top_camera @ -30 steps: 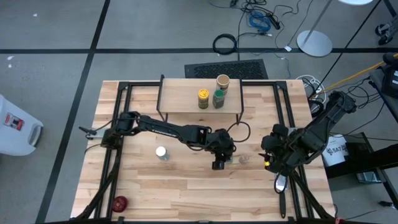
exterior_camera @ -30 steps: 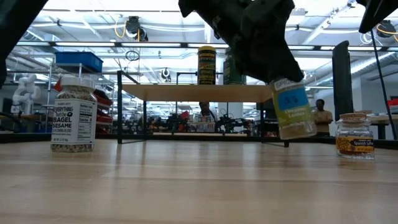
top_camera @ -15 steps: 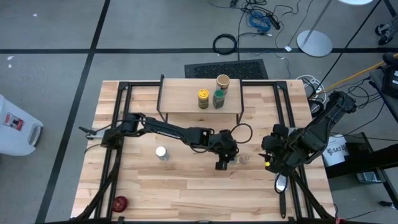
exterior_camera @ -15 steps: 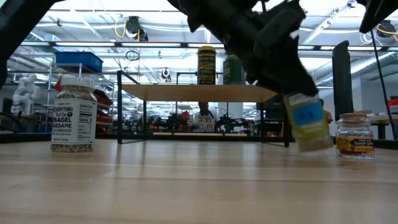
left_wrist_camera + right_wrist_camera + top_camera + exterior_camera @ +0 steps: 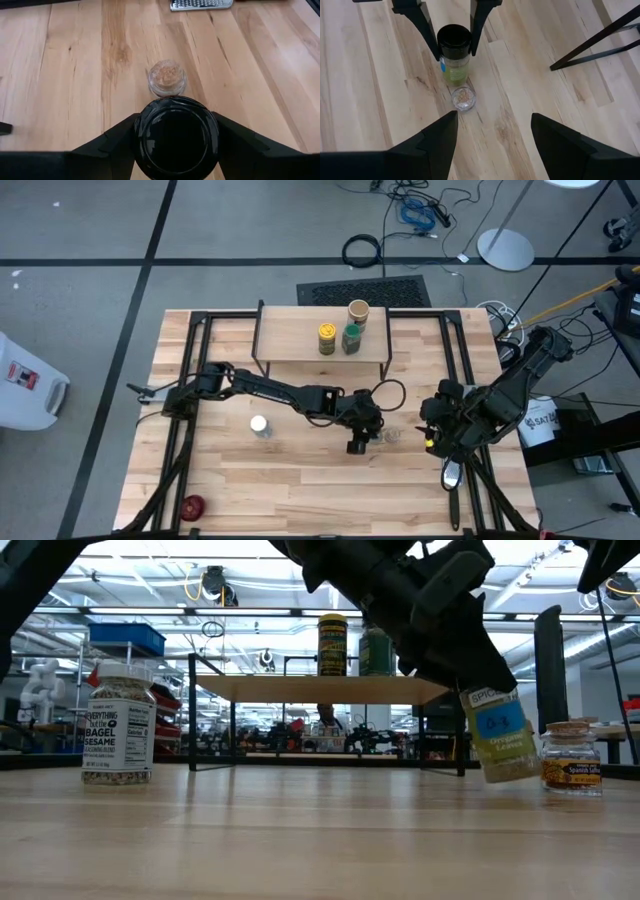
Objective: Shelf spices
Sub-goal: Remove the black seasoning bottle from the shelf, then remove the green seasoning bottle from the shelf
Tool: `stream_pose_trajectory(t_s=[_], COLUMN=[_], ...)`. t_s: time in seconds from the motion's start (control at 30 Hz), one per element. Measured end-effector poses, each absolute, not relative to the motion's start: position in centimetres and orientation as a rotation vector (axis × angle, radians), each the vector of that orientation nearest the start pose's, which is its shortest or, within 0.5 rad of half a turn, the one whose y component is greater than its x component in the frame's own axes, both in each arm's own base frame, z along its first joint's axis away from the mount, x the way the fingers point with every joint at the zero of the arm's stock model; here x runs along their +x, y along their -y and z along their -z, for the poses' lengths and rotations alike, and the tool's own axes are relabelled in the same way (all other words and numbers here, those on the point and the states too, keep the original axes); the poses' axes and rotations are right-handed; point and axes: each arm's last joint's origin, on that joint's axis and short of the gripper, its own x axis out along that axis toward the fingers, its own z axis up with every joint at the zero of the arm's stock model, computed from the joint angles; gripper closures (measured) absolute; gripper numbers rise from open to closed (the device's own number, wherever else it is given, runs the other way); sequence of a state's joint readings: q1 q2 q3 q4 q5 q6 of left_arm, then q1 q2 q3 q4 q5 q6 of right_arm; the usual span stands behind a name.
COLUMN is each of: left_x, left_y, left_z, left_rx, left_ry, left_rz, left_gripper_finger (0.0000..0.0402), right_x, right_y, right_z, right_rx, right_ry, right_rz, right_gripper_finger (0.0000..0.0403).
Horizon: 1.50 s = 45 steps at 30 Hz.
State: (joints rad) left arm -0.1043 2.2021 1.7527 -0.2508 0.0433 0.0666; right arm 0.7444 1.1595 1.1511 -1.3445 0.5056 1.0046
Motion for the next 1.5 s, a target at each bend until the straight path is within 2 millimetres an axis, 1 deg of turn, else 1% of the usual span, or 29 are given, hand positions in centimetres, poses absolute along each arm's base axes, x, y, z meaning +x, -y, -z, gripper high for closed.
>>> stream_pose_trajectory(t_s=[0.17, 0.63, 0.7, 0.77, 0.97, 1.17, 1.3, 1.4, 1.5], left_x=[49.4, 49.6, 49.5, 49.1, 46.9, 43.1, 40.2, 38.2, 36.7], left_y=[5.3, 5.6, 5.5, 5.5, 4.9, 4.2, 3.3, 2.7, 2.2], left_z=[-20.3, -20.7, -21.0, -21.8, -26.1, -31.4, -35.2, -37.8, -39.0], left_rx=[0.087, 0.098, 0.111, 0.116, 0.159, 0.21, 0.28, 0.342, 0.364], left_ry=[-0.682, -0.638, -0.646, -0.65, -0.653, -0.676, -0.645, -0.602, -0.61], left_rz=[0.162, 0.165, 0.169, 0.163, 0.045, -0.04, -0.19, -0.305, -0.365], left_gripper_finger=[0.0151, 0.0148, 0.0148, 0.0148, 0.0148, 0.0148, 0.0148, 0.0148, 0.0148], right_x=[14.2, 14.2, 14.2, 14.2, 14.3, 14.4, 14.4, 14.5, 14.9], right_y=[-11.2, -11.2, -11.2, -11.2, -11.2, -11.1, -11.0, -10.9, -10.9], right_z=[-31.3, -31.3, -31.3, -31.3, -31.3, -31.0, -30.6, -30.3, -30.2], right_rx=[0.109, 0.11, 0.11, 0.114, 0.107, 0.084, 0.065, 0.031, 0.001], right_ry=[-1.03, -1.029, -1.029, -1.028, -0.997, -0.967, -0.966, -0.904, -0.781], right_rz=[0.343, 0.343, 0.343, 0.344, 0.357, 0.381, 0.394, 0.432, 0.485], right_gripper_finger=[0.0163, 0.0163, 0.0163, 0.0163, 0.0163, 0.0163, 0.0163, 0.0163, 0.0163])
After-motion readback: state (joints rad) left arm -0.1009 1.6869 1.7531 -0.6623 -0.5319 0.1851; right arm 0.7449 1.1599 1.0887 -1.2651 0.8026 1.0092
